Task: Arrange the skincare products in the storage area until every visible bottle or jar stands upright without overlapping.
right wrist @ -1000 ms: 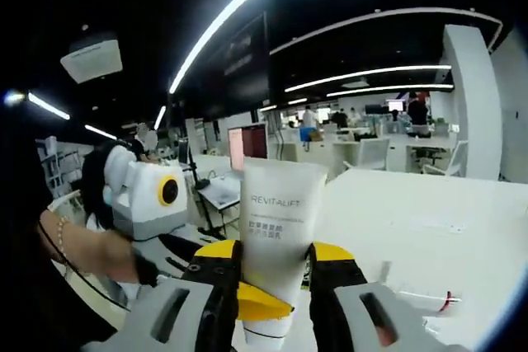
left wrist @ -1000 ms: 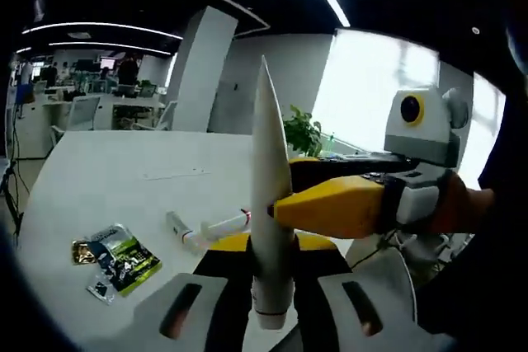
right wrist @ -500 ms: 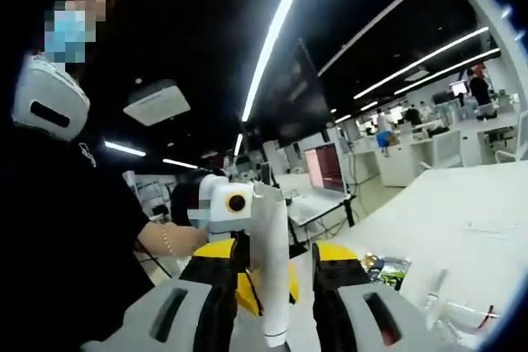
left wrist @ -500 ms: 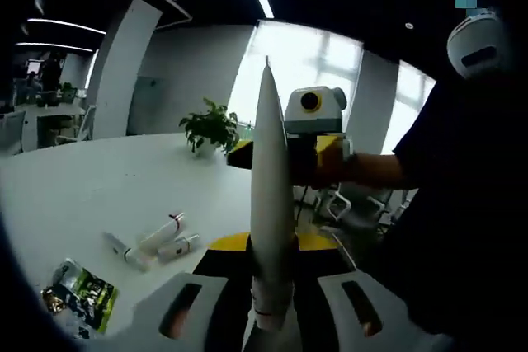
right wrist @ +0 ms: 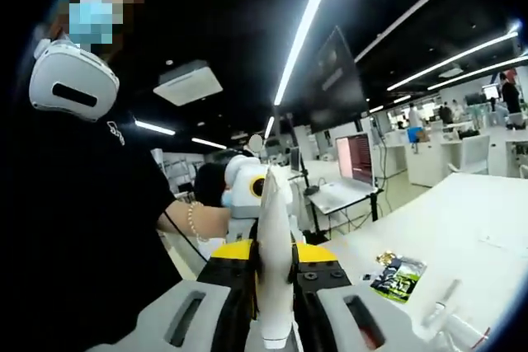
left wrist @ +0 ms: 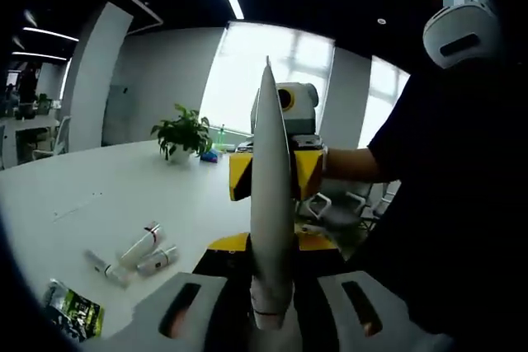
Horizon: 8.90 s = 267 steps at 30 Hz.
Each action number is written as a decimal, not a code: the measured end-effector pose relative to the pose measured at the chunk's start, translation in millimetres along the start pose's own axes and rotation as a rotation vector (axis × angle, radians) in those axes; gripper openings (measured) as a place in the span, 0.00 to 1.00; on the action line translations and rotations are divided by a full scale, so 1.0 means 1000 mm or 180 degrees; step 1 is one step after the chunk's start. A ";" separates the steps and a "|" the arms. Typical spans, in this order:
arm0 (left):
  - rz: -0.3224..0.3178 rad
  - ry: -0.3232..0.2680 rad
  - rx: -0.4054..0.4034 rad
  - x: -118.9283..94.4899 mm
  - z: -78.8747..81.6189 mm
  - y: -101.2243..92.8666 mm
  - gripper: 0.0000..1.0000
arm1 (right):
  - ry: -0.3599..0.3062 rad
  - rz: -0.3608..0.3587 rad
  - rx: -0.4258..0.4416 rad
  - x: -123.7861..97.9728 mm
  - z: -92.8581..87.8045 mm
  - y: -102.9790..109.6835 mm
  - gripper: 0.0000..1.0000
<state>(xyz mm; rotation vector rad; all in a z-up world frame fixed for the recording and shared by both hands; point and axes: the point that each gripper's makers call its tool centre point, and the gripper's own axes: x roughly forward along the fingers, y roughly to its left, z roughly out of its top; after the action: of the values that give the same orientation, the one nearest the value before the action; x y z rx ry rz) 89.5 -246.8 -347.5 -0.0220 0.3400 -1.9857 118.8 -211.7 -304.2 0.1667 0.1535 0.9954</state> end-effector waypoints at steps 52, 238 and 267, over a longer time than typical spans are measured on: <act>0.1922 0.0181 -0.0379 -0.063 -0.089 0.081 0.99 | 0.0273 -0.0117 -0.0196 0.001 -0.092 -0.091 0.01; 0.2518 0.0565 -0.1305 -0.107 -0.152 0.107 0.91 | 0.2704 -0.1752 -0.0511 -0.171 -0.226 -0.321 0.45; 0.2638 0.0572 -0.1492 -0.105 -0.159 0.115 0.90 | 0.3174 -0.0930 -0.1016 -0.161 -0.260 -0.348 0.21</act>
<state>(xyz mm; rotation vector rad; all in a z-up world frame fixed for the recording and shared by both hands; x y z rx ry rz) 209.9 -161.9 -514.7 0.0006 0.7830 -1.0620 264.8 -514.5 -621.9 -0.6466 0.8944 0.7221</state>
